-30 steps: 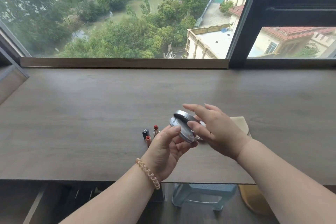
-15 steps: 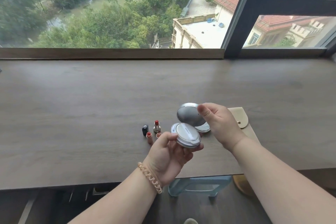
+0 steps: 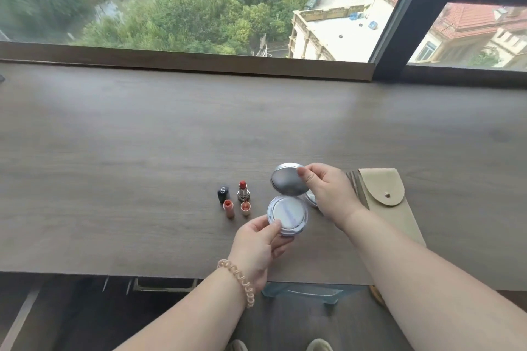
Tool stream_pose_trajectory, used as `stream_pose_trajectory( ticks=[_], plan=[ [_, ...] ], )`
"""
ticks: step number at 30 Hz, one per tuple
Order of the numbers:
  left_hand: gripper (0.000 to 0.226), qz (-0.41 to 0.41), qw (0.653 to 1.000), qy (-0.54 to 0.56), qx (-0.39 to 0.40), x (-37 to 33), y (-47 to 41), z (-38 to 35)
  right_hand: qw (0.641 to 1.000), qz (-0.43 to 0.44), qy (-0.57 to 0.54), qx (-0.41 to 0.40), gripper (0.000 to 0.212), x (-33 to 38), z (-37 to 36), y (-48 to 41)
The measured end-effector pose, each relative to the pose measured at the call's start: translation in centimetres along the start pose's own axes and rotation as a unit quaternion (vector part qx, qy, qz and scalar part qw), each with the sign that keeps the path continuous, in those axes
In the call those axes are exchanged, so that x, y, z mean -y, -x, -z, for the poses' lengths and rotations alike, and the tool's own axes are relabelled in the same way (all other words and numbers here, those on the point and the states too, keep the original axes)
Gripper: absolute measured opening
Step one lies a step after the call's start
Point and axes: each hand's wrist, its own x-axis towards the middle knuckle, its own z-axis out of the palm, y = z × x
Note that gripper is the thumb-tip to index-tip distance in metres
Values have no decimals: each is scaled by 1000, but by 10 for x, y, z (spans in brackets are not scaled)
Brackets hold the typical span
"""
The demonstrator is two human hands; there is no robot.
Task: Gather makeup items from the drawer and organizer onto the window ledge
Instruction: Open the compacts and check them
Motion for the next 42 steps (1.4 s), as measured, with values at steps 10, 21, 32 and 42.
stream_pose_trajectory(
  ticks=[10,21,32,42],
  plan=[
    [8,-55,973,-26,-221,17,-28,-19,985,19,170,5,29,-21,-16,-37],
    [9,-69,937,-115,-322,23,-46,-14,977,74,201,7,29,-31,-13,-44],
    [20,-114,904,-194,-363,16,-28,-23,943,51,320,77,82,-63,31,-22],
    [59,-110,989,-95,-40,-5,-9,-72,993,-9,-72,97,80,-32,71,-4]
  ],
)
